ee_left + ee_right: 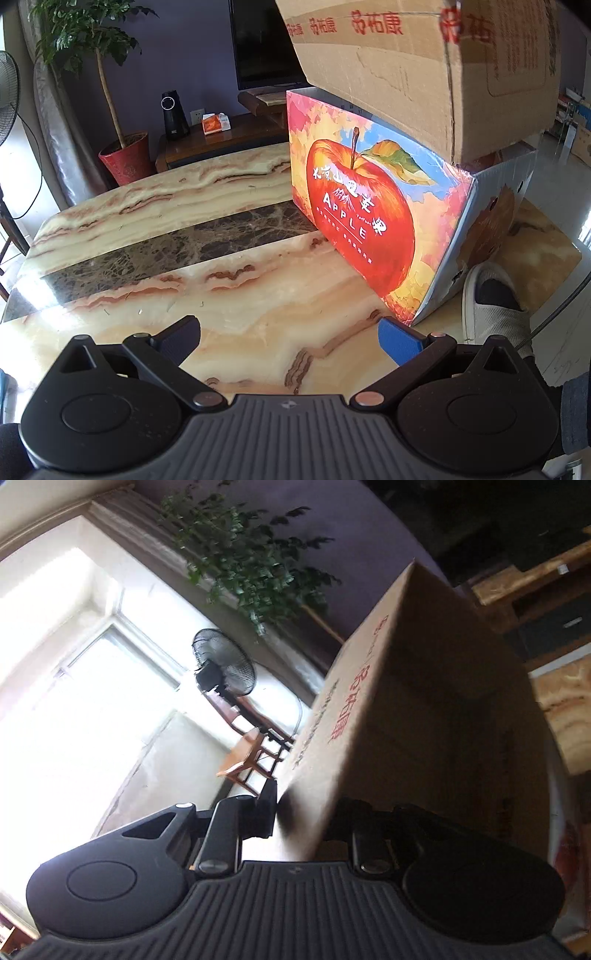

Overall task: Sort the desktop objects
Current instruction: 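Close the right gripper on the brown box wall and lift it, then carry the brown box with the right gripper up beside the apple box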

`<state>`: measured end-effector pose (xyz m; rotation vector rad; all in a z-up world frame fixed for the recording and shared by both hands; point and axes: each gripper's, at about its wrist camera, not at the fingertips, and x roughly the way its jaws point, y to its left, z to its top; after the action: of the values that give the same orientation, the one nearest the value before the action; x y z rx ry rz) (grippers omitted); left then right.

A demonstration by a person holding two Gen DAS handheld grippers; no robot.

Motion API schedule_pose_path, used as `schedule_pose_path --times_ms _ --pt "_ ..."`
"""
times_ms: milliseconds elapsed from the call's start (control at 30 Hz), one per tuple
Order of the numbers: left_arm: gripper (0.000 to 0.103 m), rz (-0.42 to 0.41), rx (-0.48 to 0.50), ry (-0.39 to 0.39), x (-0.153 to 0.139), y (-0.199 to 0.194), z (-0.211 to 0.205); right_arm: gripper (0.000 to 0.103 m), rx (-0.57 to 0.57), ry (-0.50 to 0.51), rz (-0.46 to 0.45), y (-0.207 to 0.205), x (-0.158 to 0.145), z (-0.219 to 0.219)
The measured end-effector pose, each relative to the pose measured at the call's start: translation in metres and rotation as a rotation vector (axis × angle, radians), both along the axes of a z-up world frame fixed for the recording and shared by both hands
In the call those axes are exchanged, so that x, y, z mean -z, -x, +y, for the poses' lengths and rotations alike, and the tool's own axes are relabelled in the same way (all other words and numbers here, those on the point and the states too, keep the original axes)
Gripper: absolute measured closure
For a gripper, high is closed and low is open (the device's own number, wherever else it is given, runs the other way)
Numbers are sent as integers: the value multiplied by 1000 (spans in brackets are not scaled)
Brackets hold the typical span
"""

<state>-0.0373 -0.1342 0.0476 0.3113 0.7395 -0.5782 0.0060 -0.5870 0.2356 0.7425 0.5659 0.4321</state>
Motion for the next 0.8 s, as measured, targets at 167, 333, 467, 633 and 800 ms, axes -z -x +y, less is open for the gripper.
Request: schedule_pose_path --times_ms 167,333,467,633,800 --pt "1 41 -23 33 -1 -9 1 71 44 -14 19 26 8 -26" --pt "1 66 -72 66 -3 -21 2 69 57 -4 33 41 22 -27" --pt "1 102 -110 128 -6 -31 4 67 52 -142 114 42 40 -44" --pt "1 146 -130 177 -7 -43 1 49 79 -195 128 47 53 -47" --pt "1 160 -141 203 -5 -48 -3 42 79 -146 65 61 44 -44"
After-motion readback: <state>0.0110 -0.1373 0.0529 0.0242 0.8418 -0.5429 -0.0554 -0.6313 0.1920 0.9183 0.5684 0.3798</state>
